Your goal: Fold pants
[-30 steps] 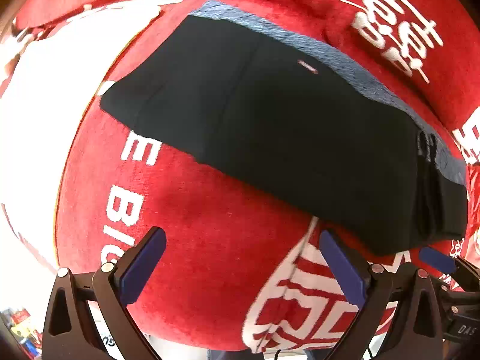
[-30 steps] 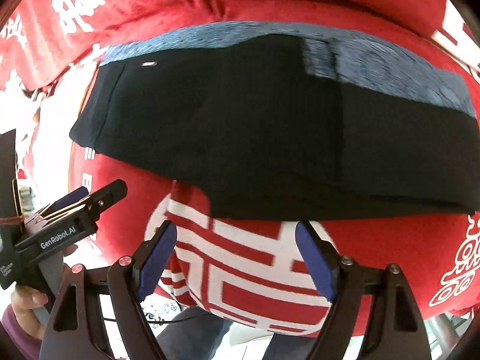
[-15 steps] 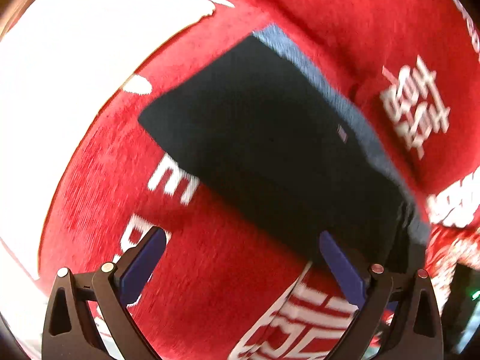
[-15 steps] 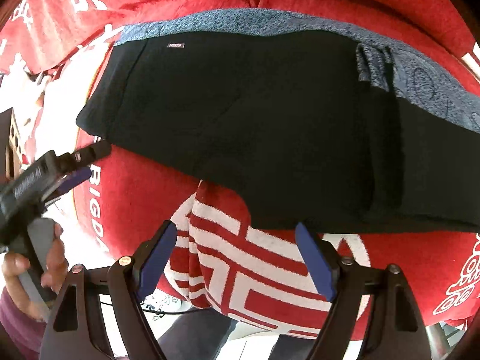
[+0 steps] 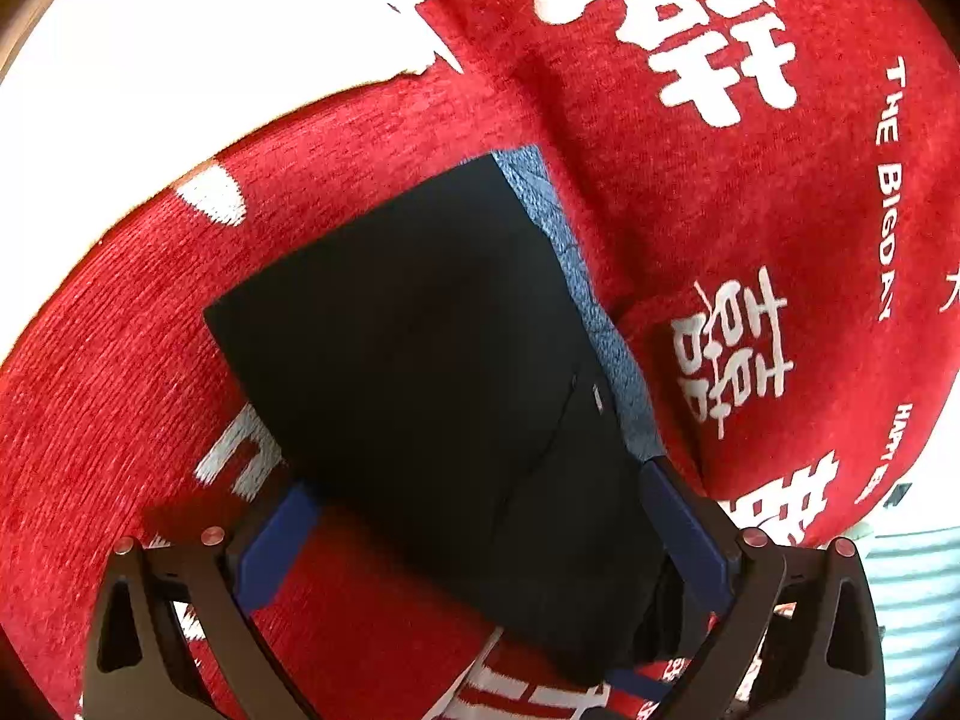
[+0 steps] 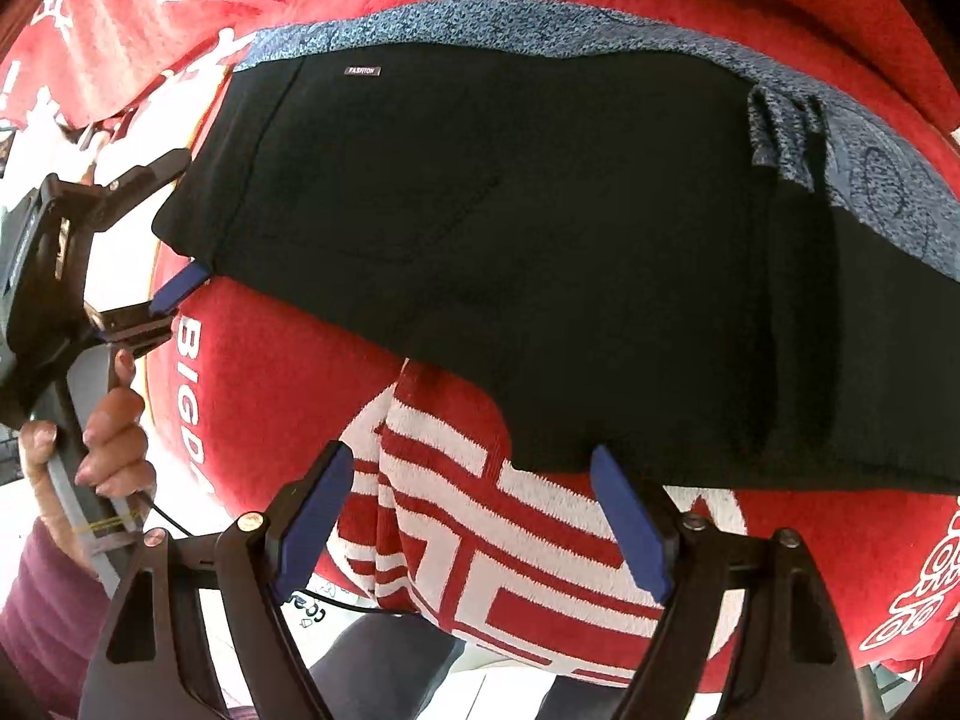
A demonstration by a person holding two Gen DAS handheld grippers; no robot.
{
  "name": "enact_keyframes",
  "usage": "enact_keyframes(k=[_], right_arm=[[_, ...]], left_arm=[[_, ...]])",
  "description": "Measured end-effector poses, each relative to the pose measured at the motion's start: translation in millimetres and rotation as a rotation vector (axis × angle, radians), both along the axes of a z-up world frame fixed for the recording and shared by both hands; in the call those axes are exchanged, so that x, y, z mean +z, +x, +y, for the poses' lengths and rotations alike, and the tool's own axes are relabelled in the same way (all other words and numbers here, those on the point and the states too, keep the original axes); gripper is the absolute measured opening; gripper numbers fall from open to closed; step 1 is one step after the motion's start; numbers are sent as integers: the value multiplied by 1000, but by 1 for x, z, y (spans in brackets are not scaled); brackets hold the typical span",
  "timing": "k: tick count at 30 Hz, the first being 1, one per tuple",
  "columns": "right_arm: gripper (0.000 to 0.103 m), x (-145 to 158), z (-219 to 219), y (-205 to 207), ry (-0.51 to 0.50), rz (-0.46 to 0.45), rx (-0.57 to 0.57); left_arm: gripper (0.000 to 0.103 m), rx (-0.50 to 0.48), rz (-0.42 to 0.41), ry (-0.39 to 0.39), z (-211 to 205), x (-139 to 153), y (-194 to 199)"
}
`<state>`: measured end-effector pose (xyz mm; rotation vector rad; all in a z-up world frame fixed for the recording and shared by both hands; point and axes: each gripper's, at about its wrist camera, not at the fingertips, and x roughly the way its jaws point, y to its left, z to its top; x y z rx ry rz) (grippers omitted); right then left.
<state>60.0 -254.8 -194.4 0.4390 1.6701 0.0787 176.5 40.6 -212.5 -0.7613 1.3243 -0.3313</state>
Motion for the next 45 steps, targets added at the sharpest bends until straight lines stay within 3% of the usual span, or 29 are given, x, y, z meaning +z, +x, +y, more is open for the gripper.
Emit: enact_keyframes(k=[4, 6, 8, 12, 13, 14, 15, 16, 17, 21, 23, 27, 30, 34, 36, 39, 40, 41, 42, 45], right_arm=[[85, 0, 0, 1, 8, -5, -10], [85, 1, 0, 1, 13, -13, -15], [85, 2, -1, 3, 14, -17, -9], [84, 11, -3, 12, 27, -52, 5], [84, 13, -4, 15, 31, -63, 10], [84, 16, -5, 19, 34, -77, 14], [84, 20, -8, 25, 36, -91, 18], [84, 23, -10, 32, 37, -102, 19], [84, 26, -12, 38, 38, -114, 19], [85, 49, -26, 83, 59, -178, 26], [85, 58, -25, 108, 95, -190, 48], [87, 65, 0, 166, 224, -144, 121], [88, 68, 48, 206, 253, -107, 259], [88, 62, 118, 231, 226, -44, 446], [88, 47, 152, 239, 186, 34, 552], [88, 21, 170, 238, 85, 121, 615], [86, 13, 169, 238, 52, 143, 619], [60, 8, 164, 237, 37, 154, 612], [21, 5, 156, 237, 49, 163, 587], [17, 14, 127, 233, 111, 110, 502]], left_arm=[[103, 2, -25, -32, -9, 9, 5], [103, -37, -65, -1, -20, 16, 9], [103, -61, -23, 48, -26, 5, 13], [102, -14, 38, 38, -21, -5, 19], [97, -14, 39, 63, -23, -3, 20], [82, -17, 28, 110, -25, 0, 20], [58, -34, 8, 168, -29, 3, 19], [45, -76, -20, 274, -36, 8, 19], [38, -136, -55, 365, -46, 12, 18], [36, -390, -352, 693, -99, 40, -9], [36, -457, -422, 767, -115, 44, -21], [36, -508, -474, 844, -129, 45, -27], [36, -525, -486, 878, -133, 44, -26], [36, -555, -521, 934, -142, 44, -31], [36, -560, -526, 944, -146, 46, -35], [36, -548, -517, 935, -143, 46, -32], [36, -546, -515, 933, -143, 47, -31], [36, -548, -510, 928, -144, 47, -31], [36, -554, -509, 916, -145, 48, -31], [36, -582, -569, 916, -156, 59, -42]])
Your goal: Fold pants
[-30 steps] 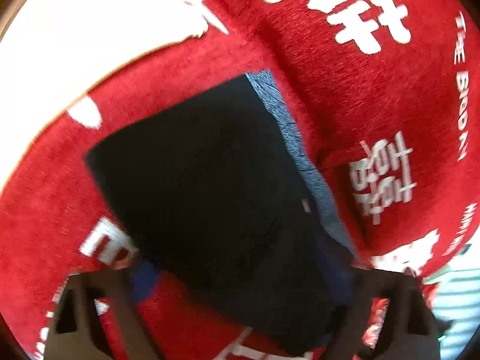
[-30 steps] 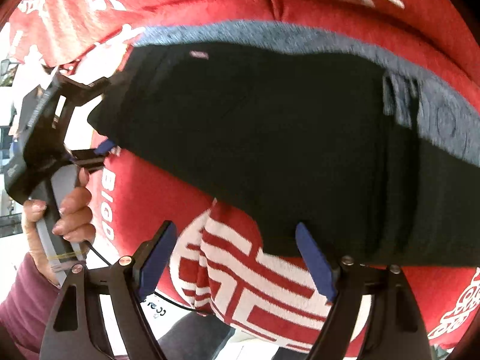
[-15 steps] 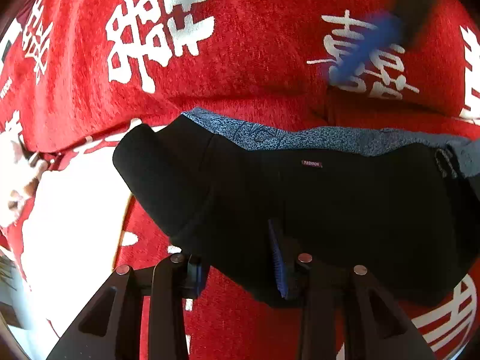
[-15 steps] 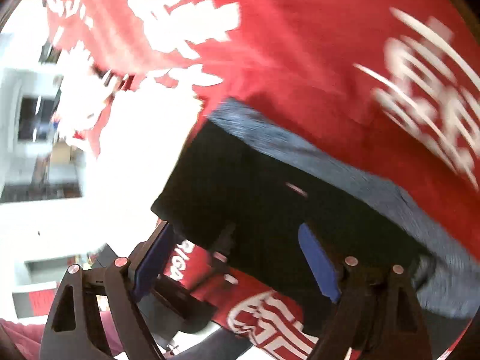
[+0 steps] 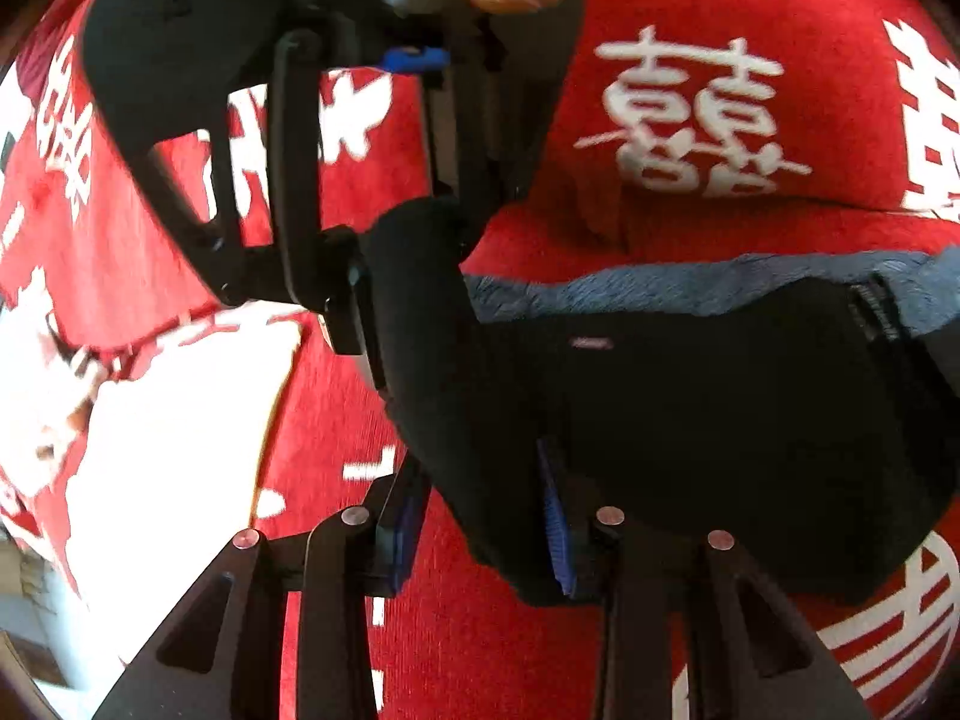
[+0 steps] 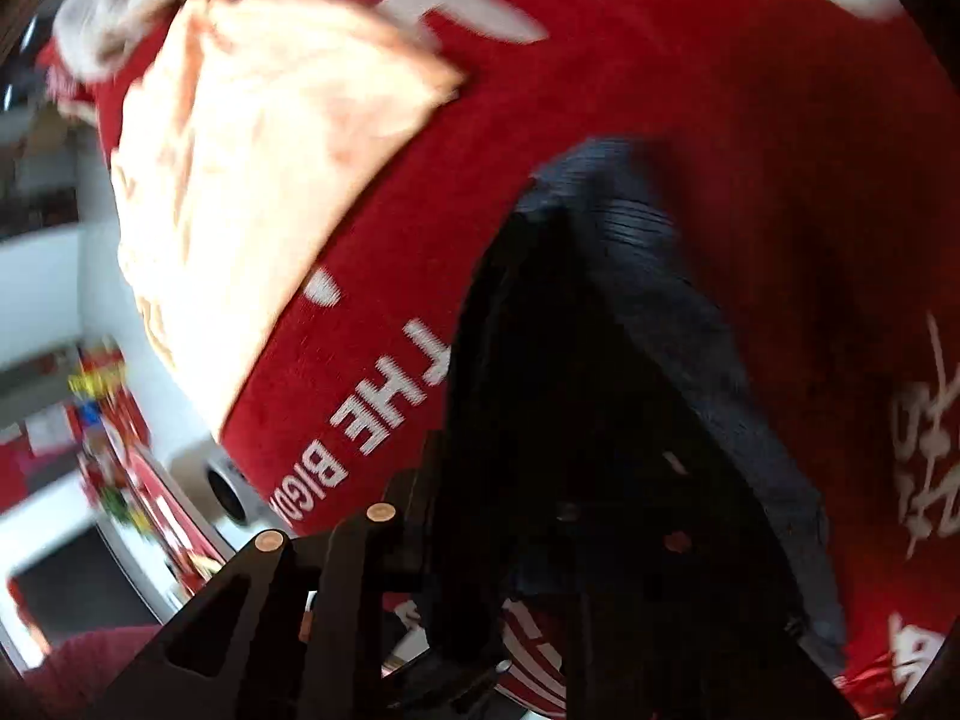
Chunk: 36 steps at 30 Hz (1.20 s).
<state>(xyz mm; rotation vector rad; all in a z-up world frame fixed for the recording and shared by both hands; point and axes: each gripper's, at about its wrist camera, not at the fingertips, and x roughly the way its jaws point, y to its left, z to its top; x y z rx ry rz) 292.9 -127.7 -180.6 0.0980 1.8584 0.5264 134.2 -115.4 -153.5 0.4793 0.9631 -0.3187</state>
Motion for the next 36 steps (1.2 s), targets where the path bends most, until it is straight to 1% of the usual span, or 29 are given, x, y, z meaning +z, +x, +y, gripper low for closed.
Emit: enact_keyframes(k=[5, 8, 11, 15, 17, 18, 19, 22, 24, 27, 28, 30, 33, 35, 36], right_arm=[[17, 32, -61, -25, 151, -82, -154], [17, 53, -108, -47, 255, -123, -299], [17, 76, -162, -80, 342, -187, -426], [18, 101, -231, -123, 399, -266, -558], [19, 108, -270, -155, 409, -306, -628], [20, 109, -279, -164, 412, -315, -651], [20, 108, -300, -182, 416, -329, -691], [20, 98, -343, -218, 427, -340, -776], [20, 87, -370, -245, 429, -340, -829], [20, 74, -405, -273, 429, -328, -897], [20, 63, -416, -285, 422, -321, -921], [20, 44, -427, -296, 412, -309, -947], [20, 10, -442, -314, 386, -261, -987], [21, -5, -446, -319, 391, -242, -1000], [21, -12, -446, -320, 402, -235, -1011]], left_arm=[[36, -64, -25, -49, -28, 36, -14], [36, -122, -47, -80, -52, 60, -28], [36, -195, -65, -109, -82, 83, -44], [36, -297, -49, -149, -133, 102, -68], [36, -350, -25, -162, -161, 106, -83], [36, -375, -16, -163, -175, 105, -92], [36, -403, -9, -159, -190, 105, -101], [36, -489, 3, -129, -232, 96, -131], [36, -537, 17, -110, -255, 87, -149], [36, -597, 39, -76, -289, 72, -177], [36, -616, 51, -61, -301, 63, -185], [36, -635, 77, -38, -313, 46, -192], [36, -642, 125, 15, -329, 20, -201], [37, -642, 127, 45, -333, 10, -205], [42, -644, 126, 55, -333, 8, -207]])
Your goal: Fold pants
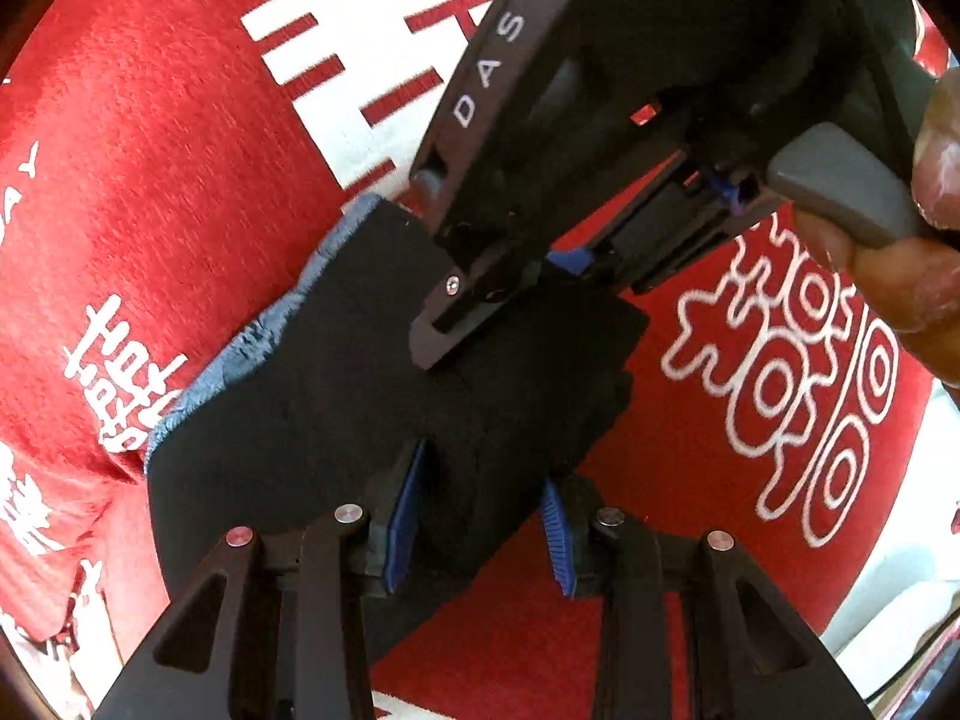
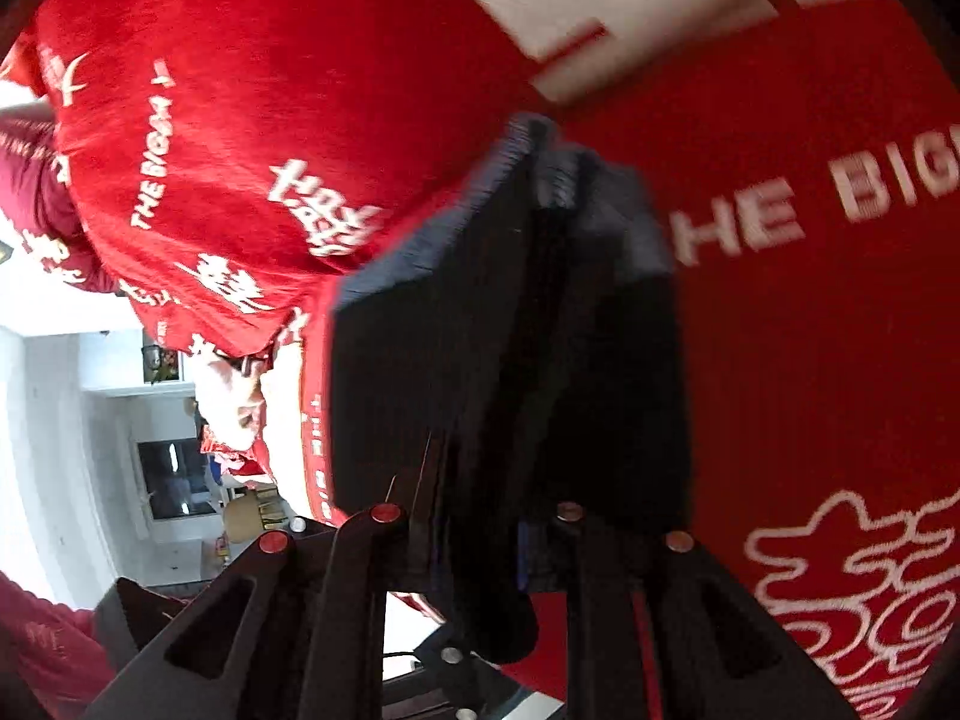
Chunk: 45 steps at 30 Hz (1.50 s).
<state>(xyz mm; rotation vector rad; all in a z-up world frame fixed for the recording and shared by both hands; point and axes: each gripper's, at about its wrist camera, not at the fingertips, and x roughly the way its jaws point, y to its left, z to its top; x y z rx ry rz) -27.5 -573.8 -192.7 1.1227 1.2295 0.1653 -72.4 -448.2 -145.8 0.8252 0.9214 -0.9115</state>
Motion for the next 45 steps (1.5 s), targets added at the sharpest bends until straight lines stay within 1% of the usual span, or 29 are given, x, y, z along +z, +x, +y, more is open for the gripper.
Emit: enact_keyframes(k=[1, 2, 3, 5, 8, 10, 12, 13, 15, 17, 19, 20, 21, 22, 23, 24, 26, 28, 29, 30, 31, 32, 33, 35, 37, 40, 41, 45], right_arm=[[22, -4, -3, -1, 4, 0, -2], [24, -5, -3, -4, -4, -2, 0], [24, -7, -2, -5, -14, -1, 7], [24, -5, -9, -18, -11, -10, 3], [24, 4, -4, -9, -48, -32, 30], [24, 6, 1, -4, -74, -16, 50], [28, 4, 3, -7, -126, 14, 56], [28, 5, 3, -9, -137, 21, 50], [28, 8, 4, -12, -143, 36, 23], [28, 9, 8, -14, -157, 60, 1], [31, 14, 8, -18, -189, 89, -23], [37, 18, 9, -18, -227, 109, -28], [40, 22, 9, -20, -274, 122, -31], [40, 29, 11, -22, -328, 120, -38], [40, 34, 11, -24, -353, 112, -46], [40, 42, 12, -26, -381, 95, -59], [40, 54, 14, -30, -408, 58, -77], [40, 67, 22, -30, -422, 8, -78], [40, 71, 28, -26, -423, -8, -72], [40, 74, 32, -23, -420, -19, -62], [40, 72, 39, -17, -413, -22, -34], [40, 69, 45, -11, -419, -12, -14], [40, 62, 52, -5, -434, 21, 18], [40, 44, 59, -2, -463, 85, 63], [40, 33, 61, -4, -483, 94, 72], [40, 31, 62, -9, -509, 57, 73], [40, 31, 63, -10, -513, 53, 74], [40, 38, 61, -13, -503, 80, 59]], left_arm=[[47, 1, 2, 11, 0, -2, 0], [57, 8, 30, 11, 3, -3, 2], [59, 17, 47, 6, 5, -2, 3], [59, 31, 57, 0, 10, 4, 8], [59, 65, 71, -16, 23, 17, 19], [59, 94, 88, -29, 33, 26, 27], [59, 134, 71, -40, 44, 36, 38], [59, 162, 66, -47, 51, 42, 47], [59, 206, 63, -46, 64, 44, 63], [59, 262, 51, -18, 77, 37, 85], [59, 320, 53, 7, 89, 29, 104], [59, 348, 69, 10, 95, 23, 113], [59, 371, 80, 20, 100, 17, 118], [59, 391, 94, 35, 105, 8, 123], [59, 408, 118, 41, 111, -1, 126], [59, 418, 137, 29, 116, -4, 126], [60, 423, 143, -3, 122, -7, 125], [60, 424, 148, -15, 125, -10, 125], [60, 432, 163, -23, 126, -12, 127], [62, 437, 175, -26, 126, -14, 129], [65, 446, 177, -25, 127, -15, 132], [72, 452, 172, -21, 128, -14, 133], [77, 457, 172, -19, 129, -14, 135], [77, 467, 200, -26, 132, -15, 138], [77, 462, 204, -26, 132, -17, 138], [80, 469, 194, -23, 131, -20, 136], [80, 480, 203, -20, 131, -20, 137], [80, 502, 247, 3, 131, -15, 144]])
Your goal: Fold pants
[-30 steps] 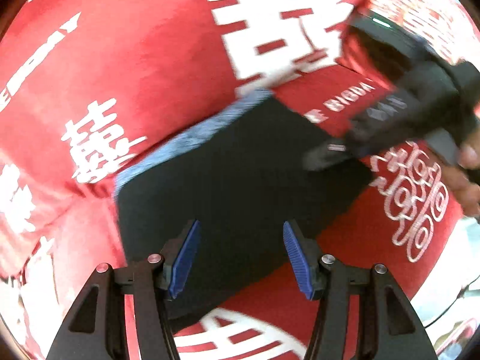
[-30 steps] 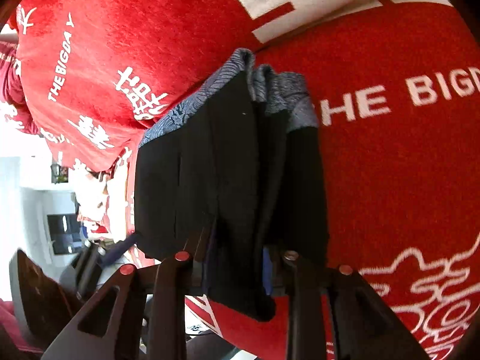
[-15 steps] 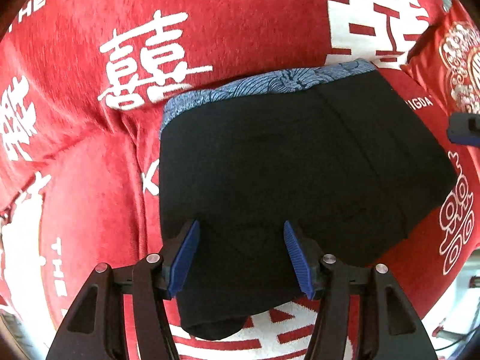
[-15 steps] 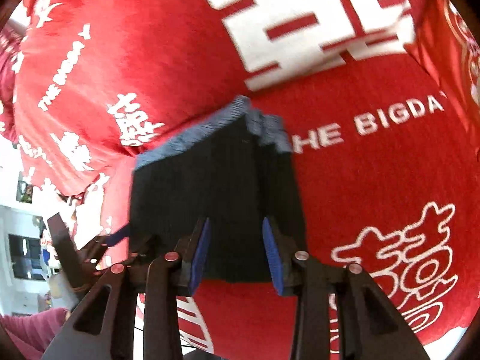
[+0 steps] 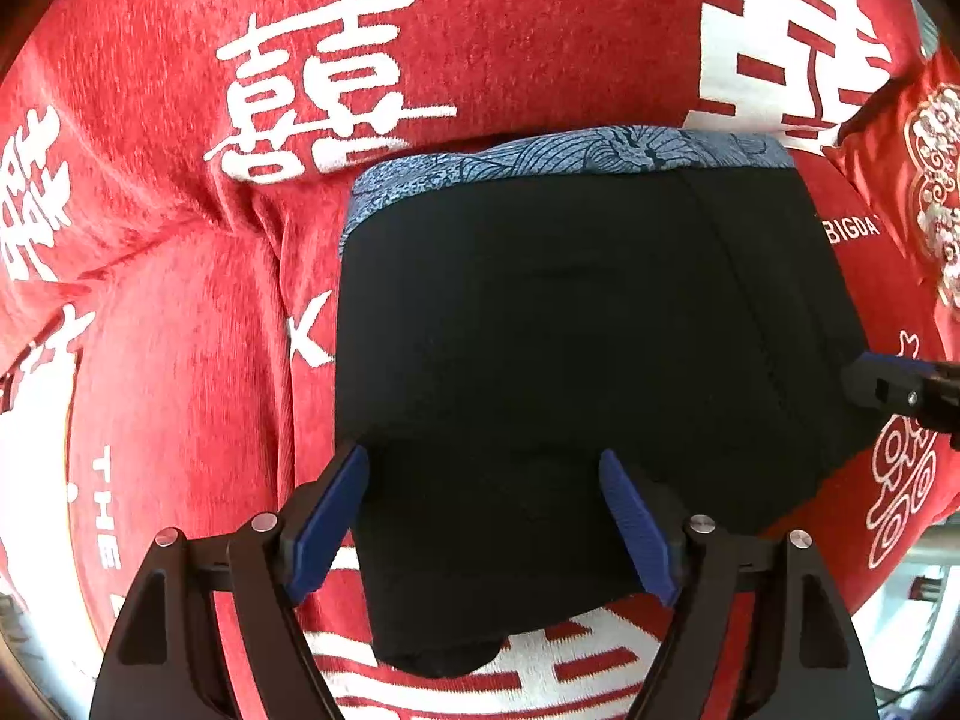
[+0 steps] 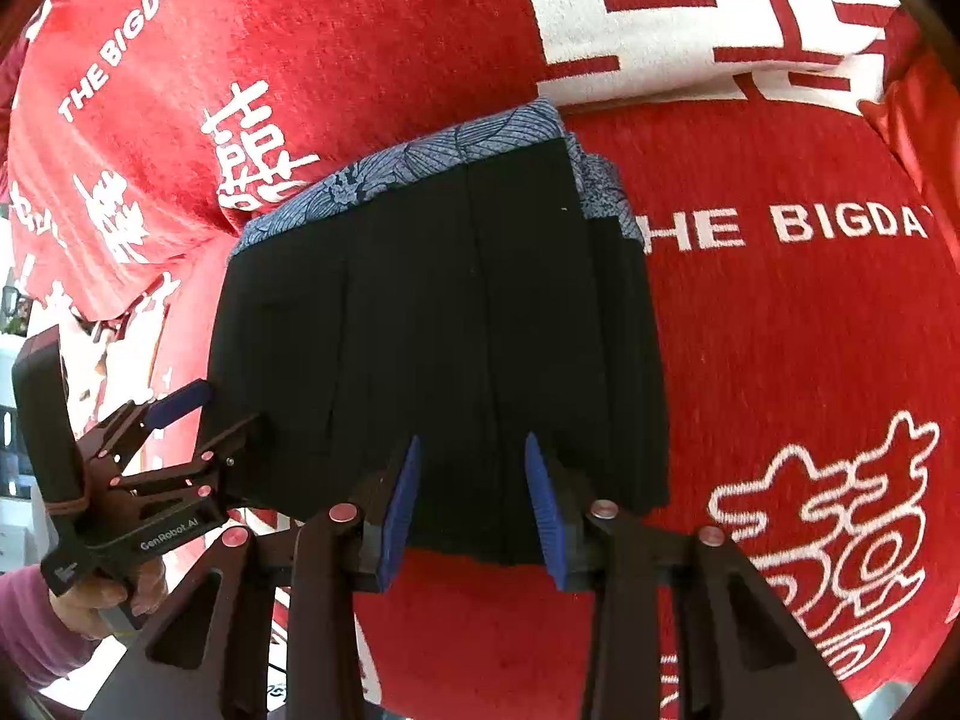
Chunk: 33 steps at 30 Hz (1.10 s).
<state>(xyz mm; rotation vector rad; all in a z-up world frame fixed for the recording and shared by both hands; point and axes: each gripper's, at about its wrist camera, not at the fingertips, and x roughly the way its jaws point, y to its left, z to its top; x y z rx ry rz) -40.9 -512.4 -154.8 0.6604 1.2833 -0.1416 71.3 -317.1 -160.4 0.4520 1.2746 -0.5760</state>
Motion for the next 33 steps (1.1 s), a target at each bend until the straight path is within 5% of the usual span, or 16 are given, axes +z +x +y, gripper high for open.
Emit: enact_keyframes(k=[9, 22, 25, 33], right_arm=[[53, 10, -1, -9, 47, -8, -59], [62, 16, -6, -16, 44, 7, -63], [68, 17, -7, -16, 43, 3, -59], [74, 19, -14, -16, 34, 0, -60]], left_arm=[[80, 87, 138, 14, 17, 1, 17], [80, 90, 126, 37, 17, 1, 16], [103, 84, 125, 34, 16, 4, 16], [103, 82, 116, 33, 15, 4, 18]])
